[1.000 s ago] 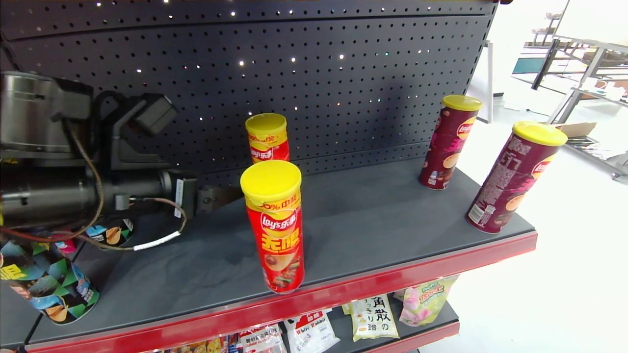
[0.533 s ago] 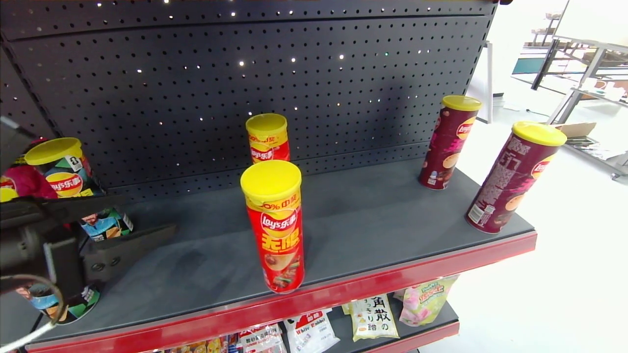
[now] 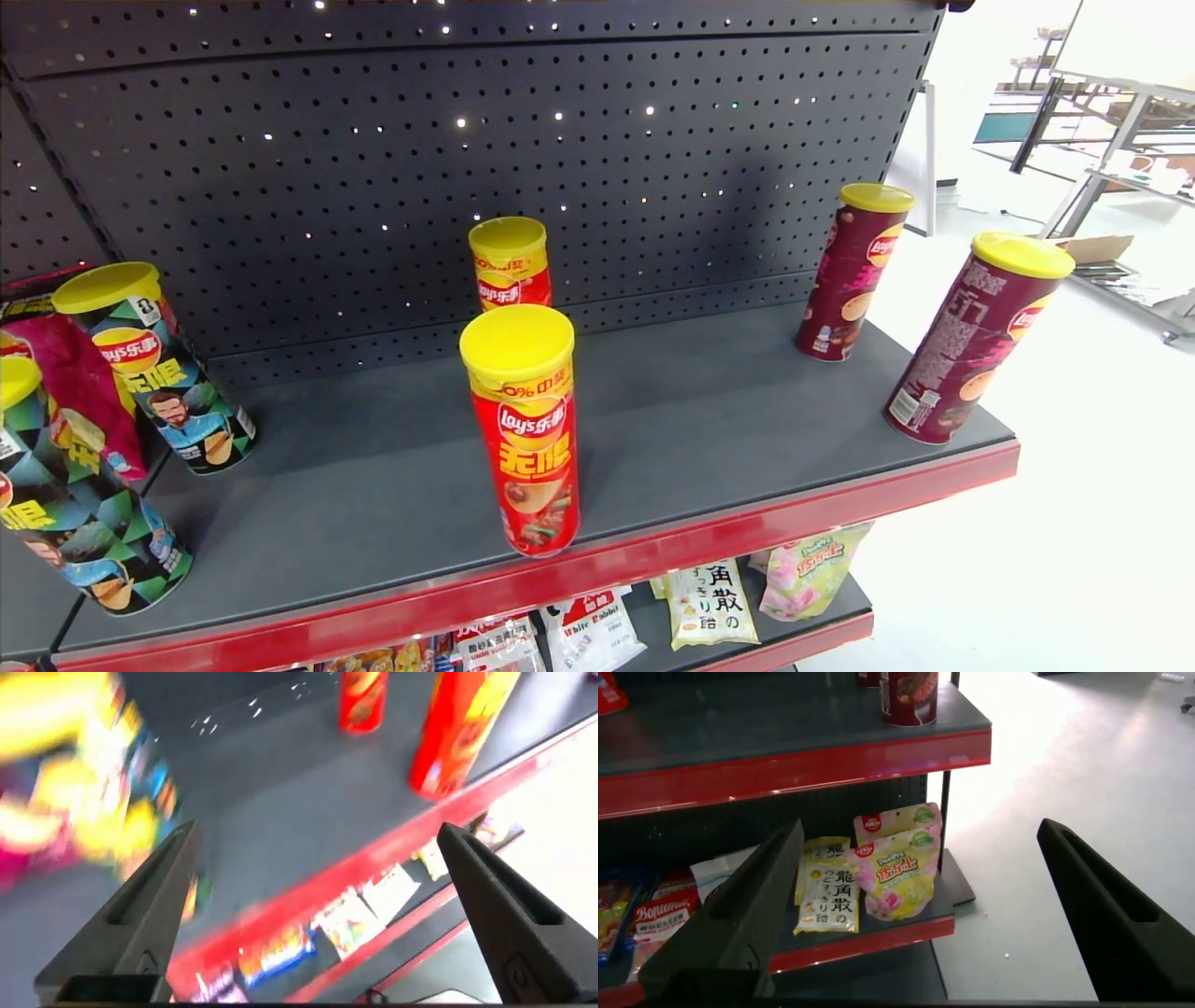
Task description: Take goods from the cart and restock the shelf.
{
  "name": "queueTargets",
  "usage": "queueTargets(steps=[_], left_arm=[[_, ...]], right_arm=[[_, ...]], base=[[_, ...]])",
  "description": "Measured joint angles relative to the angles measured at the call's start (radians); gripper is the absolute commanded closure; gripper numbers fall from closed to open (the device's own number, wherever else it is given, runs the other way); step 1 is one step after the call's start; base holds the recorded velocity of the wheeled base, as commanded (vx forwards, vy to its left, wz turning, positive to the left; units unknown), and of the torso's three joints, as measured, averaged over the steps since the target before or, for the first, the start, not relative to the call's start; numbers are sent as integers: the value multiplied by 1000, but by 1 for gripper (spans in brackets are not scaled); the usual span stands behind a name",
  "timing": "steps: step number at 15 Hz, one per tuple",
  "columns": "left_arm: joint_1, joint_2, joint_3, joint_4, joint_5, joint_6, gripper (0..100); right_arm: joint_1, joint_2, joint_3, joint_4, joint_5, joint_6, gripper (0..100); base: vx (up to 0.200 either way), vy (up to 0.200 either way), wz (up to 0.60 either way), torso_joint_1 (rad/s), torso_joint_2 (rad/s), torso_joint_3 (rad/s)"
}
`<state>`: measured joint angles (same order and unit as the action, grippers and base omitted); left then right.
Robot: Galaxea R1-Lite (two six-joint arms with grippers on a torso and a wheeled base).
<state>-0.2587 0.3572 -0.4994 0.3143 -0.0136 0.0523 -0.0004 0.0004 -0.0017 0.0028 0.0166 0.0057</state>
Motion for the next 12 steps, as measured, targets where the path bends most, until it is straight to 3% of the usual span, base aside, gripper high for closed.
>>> queueTargets(steps=[2, 3, 7, 12], left_arm=[[17, -121, 64, 62, 68, -64, 0], [23, -159, 89, 60, 93, -69, 0], [31, -242, 155, 56, 207, -43, 0], [32, -262, 156, 54, 209, -41, 0]], right_arm=[[-1, 0, 0, 0, 0, 0, 0], [-1, 0, 0, 0, 0, 0, 0], [0, 0, 0, 0, 7, -8, 0], [2, 0, 0, 0, 11, -15, 0]], base=[[0, 0, 0, 0, 0, 0], [0, 0, 0, 0, 0, 0], [0, 0, 0, 0, 0, 0], [0, 0, 600, 1, 2, 2]])
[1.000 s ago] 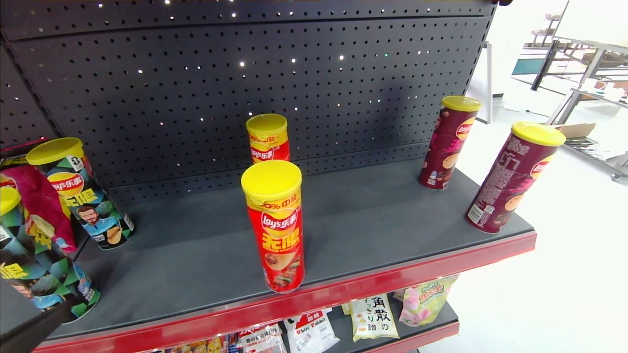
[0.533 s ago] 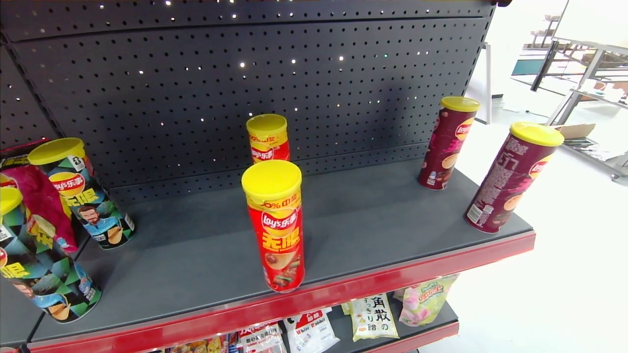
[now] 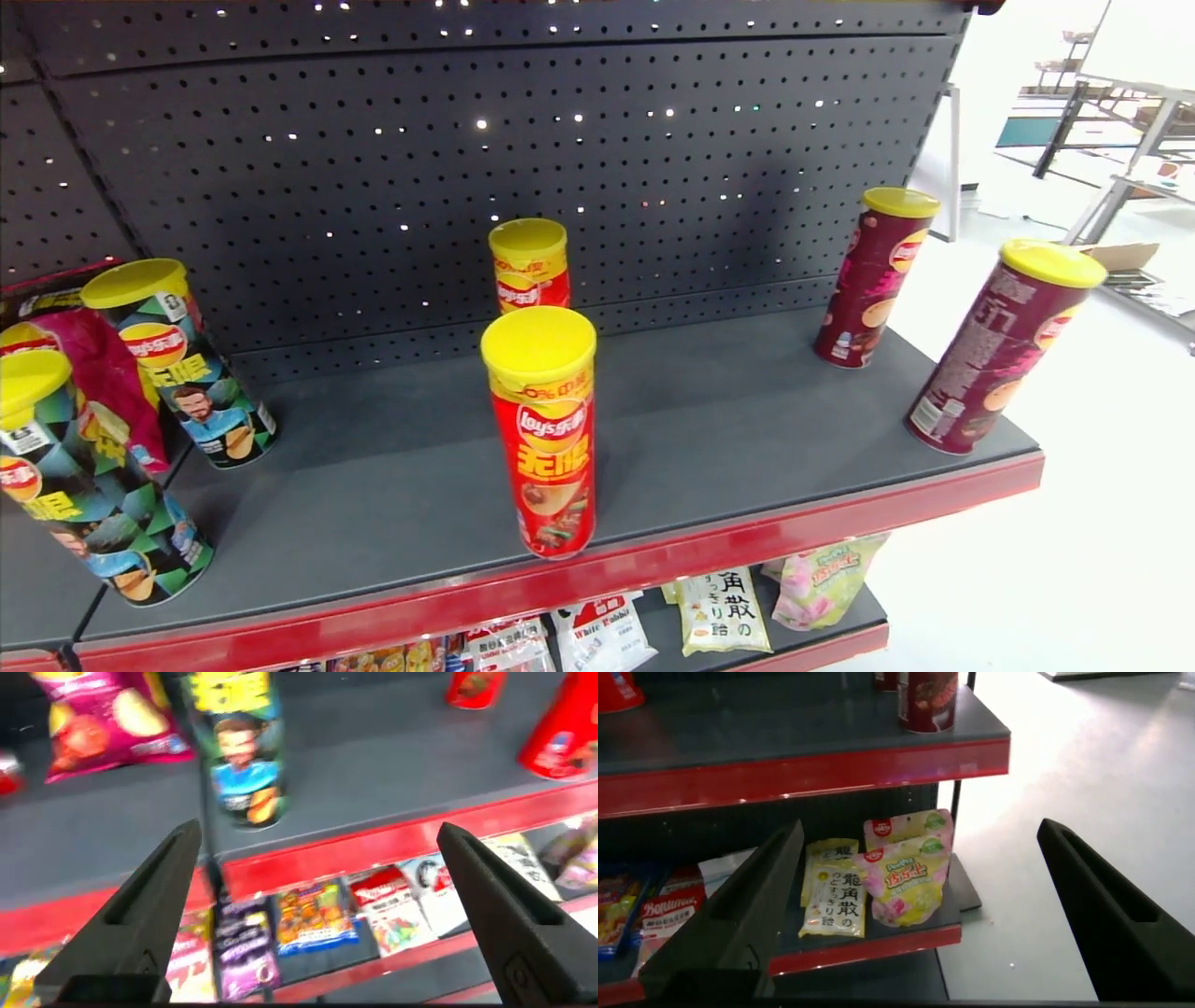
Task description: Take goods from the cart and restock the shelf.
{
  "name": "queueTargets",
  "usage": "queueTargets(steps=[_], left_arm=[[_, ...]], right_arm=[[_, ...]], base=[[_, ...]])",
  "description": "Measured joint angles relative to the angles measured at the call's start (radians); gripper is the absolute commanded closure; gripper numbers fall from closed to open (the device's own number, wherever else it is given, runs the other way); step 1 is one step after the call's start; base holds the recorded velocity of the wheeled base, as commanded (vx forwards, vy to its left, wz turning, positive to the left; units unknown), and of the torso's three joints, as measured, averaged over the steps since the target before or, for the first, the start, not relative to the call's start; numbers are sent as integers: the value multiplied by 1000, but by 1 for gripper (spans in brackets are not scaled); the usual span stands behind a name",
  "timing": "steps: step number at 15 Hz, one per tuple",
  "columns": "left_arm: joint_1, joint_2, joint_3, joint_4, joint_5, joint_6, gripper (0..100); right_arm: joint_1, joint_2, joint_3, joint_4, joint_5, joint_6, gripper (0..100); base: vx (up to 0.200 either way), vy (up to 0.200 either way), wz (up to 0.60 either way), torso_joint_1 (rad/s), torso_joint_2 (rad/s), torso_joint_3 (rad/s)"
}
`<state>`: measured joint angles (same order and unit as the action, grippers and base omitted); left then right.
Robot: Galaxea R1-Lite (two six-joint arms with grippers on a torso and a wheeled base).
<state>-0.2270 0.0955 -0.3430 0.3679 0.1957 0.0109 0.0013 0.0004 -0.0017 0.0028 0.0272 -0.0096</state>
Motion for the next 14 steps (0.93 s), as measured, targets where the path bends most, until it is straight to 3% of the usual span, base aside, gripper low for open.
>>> queueTargets(steps=[1, 7, 8, 9, 10, 12, 14], left_arm=[[0, -1, 1, 0, 0, 0, 0], [0, -2, 1, 0, 2, -14, 0], [0, -2, 2, 0, 0, -30, 0], [0, -2, 2, -1, 0, -81, 0], [0, 0, 1, -8, 1, -111, 0], [20, 8, -4, -10, 5, -118, 0], [92, 13, 13, -4, 7, -116, 0]], right_arm=[[0, 0, 0, 1, 1, 0, 0], [-1, 0, 0, 0, 2, 0, 0], [-1, 0, 0, 0, 1, 0, 0], [-1, 0, 0, 0, 2, 1, 0], [-1, 0, 0, 0, 1, 3, 0], [-1, 0, 0, 0, 1, 4, 0], [-1, 0, 0, 0, 2, 4, 0]], base=[[0, 0, 600, 12, 17, 2], [0, 0, 0, 0, 0, 0], [0, 0, 0, 0, 0, 0], [0, 0, 0, 0, 0, 0], [0, 0, 0, 0, 0, 0], [0, 0, 0, 0, 0, 0], [0, 0, 0, 0, 0, 0]])
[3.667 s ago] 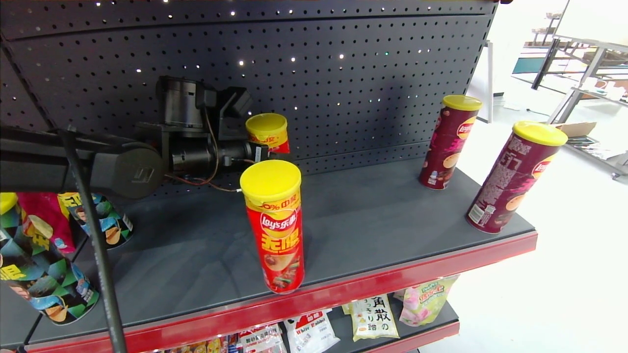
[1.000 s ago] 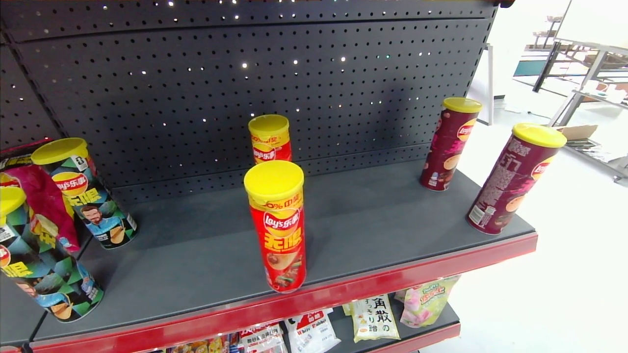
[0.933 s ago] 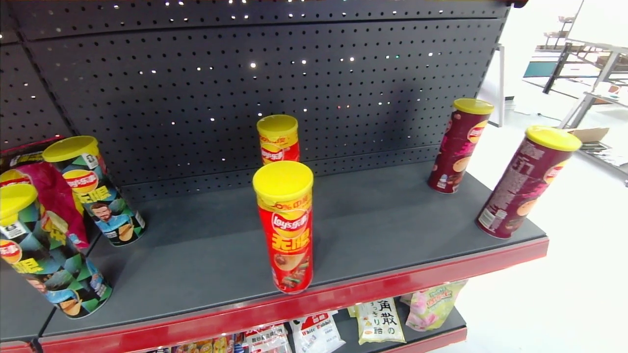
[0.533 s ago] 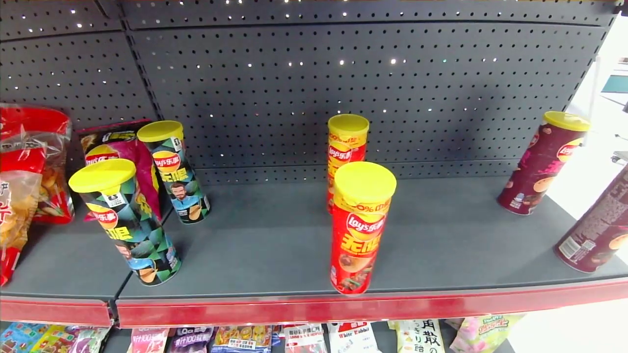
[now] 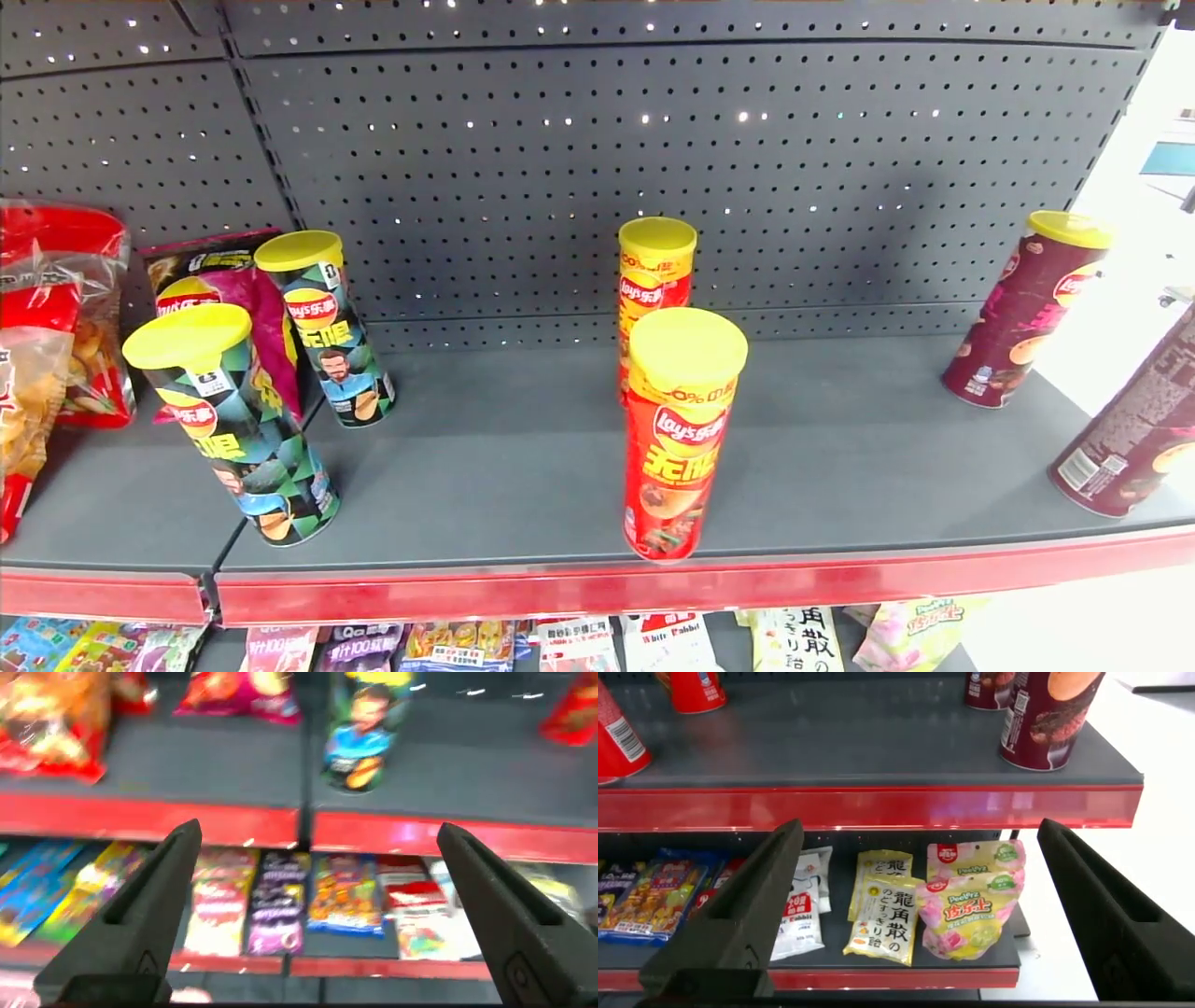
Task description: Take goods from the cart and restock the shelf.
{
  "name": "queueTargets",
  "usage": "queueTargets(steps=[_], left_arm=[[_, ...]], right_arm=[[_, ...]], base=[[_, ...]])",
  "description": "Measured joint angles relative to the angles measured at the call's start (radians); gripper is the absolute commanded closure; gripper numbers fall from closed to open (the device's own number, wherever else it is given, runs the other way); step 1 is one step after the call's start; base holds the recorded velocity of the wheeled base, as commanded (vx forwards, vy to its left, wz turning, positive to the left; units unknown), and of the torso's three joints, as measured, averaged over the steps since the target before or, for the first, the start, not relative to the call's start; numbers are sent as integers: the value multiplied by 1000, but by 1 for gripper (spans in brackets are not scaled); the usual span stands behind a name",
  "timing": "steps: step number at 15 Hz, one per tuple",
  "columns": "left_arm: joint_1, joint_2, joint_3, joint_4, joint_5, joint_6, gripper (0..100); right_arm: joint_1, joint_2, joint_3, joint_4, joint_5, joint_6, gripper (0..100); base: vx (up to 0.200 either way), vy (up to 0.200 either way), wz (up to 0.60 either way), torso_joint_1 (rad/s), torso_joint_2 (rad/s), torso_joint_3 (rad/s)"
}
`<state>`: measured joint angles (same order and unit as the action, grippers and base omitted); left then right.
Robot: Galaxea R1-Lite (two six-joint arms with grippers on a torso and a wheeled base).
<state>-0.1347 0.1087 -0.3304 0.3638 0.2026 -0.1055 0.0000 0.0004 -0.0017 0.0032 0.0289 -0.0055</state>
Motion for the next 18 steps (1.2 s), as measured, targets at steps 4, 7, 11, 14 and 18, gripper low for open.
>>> queueTargets(steps=[4, 7, 11, 14, 18], left_arm=[[140, -52, 128, -28, -39, 6, 0], [136, -91, 211, -236, -175, 28, 0], [135, -106, 321, -367, -151, 63, 0], [135, -107, 329, -366, -151, 66, 0], [135, -108, 330, -365, -151, 69, 0]], right_arm=[[0, 0, 0, 0, -2, -1, 0], [0, 0, 0, 0, -1, -4, 0], [0, 0, -1, -2, 9, -21, 0], [4, 53, -107, -7, 51, 23, 0], [11, 277, -310, -6, 158, 44, 0]], base=[[0, 0, 0, 0, 0, 0], [0, 0, 0, 0, 0, 0], [0, 0, 0, 0, 0, 0], [0, 0, 0, 0, 0, 0], [0, 0, 0, 0, 0, 0]])
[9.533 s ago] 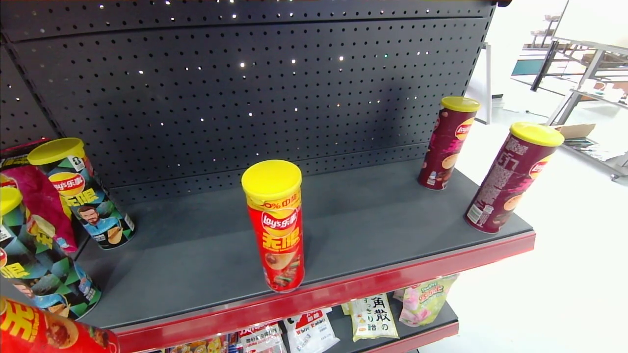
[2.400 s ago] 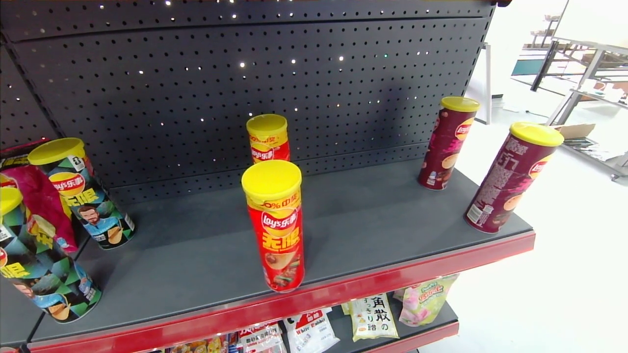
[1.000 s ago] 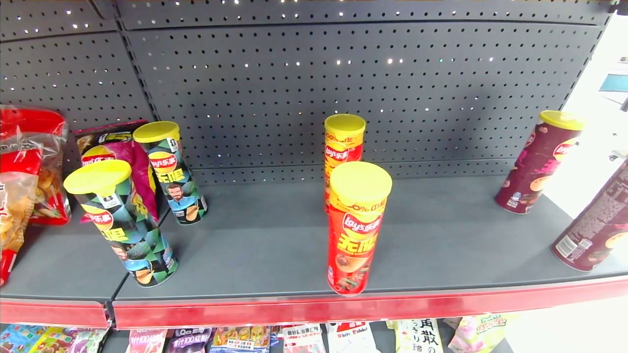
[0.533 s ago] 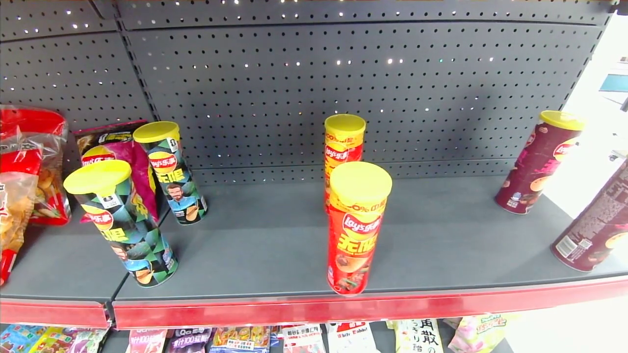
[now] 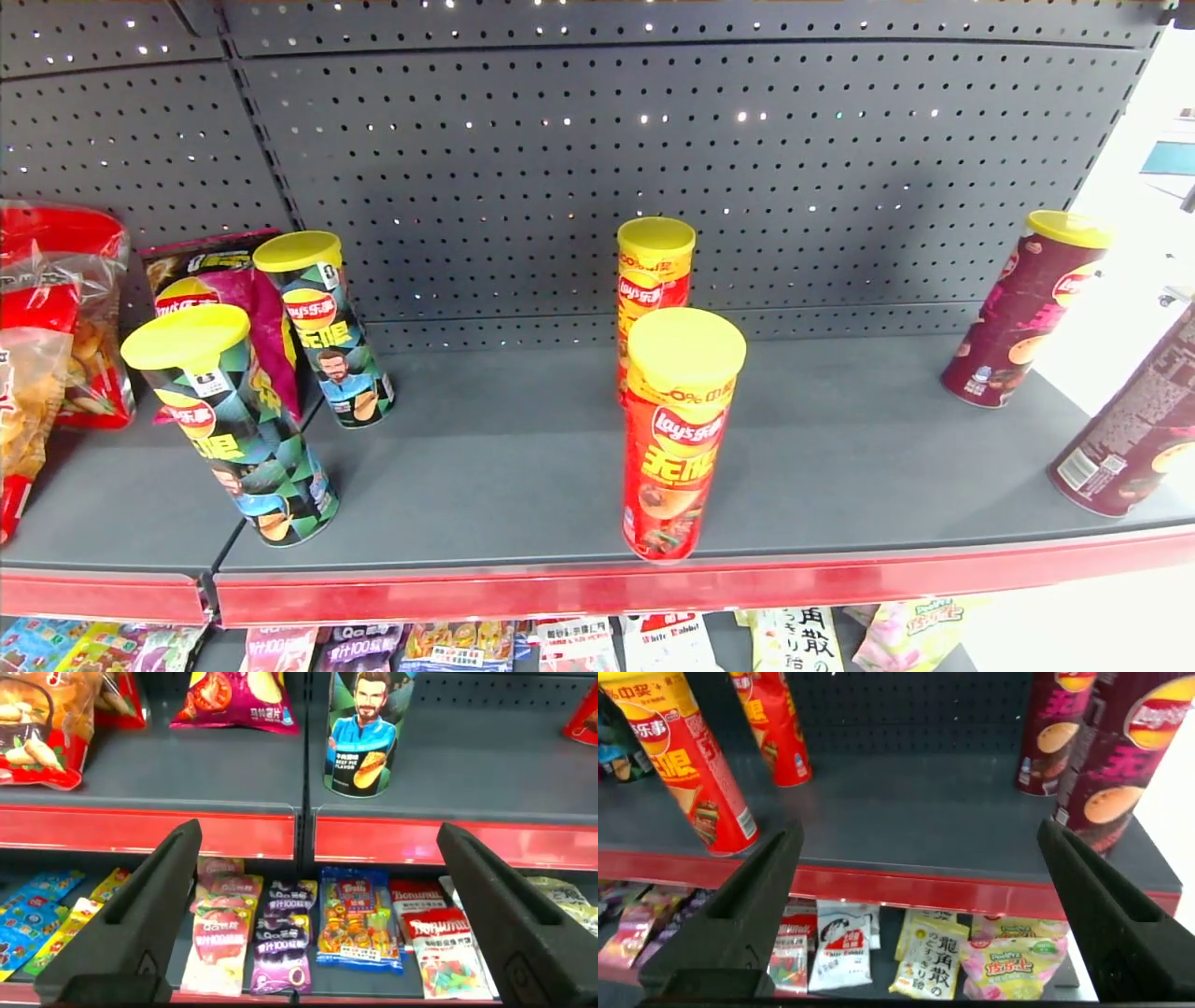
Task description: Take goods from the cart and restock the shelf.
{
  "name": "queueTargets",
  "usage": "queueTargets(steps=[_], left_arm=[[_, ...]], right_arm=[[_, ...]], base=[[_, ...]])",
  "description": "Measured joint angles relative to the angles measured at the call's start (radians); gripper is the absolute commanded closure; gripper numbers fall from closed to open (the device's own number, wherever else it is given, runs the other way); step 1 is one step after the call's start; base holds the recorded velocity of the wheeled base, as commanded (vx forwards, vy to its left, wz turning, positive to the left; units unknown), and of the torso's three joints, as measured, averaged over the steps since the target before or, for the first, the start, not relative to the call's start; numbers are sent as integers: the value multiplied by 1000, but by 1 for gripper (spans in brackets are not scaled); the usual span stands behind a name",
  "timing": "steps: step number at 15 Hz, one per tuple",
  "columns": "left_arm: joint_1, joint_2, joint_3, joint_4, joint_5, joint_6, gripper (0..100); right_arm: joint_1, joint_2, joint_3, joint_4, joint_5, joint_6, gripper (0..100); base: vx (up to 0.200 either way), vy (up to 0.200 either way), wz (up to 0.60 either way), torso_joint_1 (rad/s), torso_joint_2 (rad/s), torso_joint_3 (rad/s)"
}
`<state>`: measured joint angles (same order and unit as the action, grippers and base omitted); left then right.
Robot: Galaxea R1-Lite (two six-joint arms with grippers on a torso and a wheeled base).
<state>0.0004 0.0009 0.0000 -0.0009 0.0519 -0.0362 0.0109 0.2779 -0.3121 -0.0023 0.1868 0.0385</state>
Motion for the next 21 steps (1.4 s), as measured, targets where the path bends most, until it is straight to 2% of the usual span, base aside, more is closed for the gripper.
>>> queueTargets(steps=[5, 10, 12, 16, 21], left_arm=[[0, 0, 0, 0, 0, 1, 0], [0, 0, 0, 0, 0, 1, 0], [0, 0, 0, 0, 0, 1, 0], [0, 0, 0, 0, 0, 1, 0], [0, 0, 0, 0, 0, 0, 0]], right_arm=[[35, 385, -122, -5, 56, -149, 0], [226, 689, -196, -8, 58, -194, 0], [257, 790, -250, -9, 13, -195, 0], [374, 980, -323, -11, -171, -190, 0], [500, 1150, -405, -62, -309, -77, 0]], base=[[0, 0, 0, 0, 0, 0], [0, 0, 0, 0, 0, 0], [0, 0, 0, 0, 0, 0], [0, 0, 0, 0, 0, 0], [0, 0, 0, 0, 0, 0]])
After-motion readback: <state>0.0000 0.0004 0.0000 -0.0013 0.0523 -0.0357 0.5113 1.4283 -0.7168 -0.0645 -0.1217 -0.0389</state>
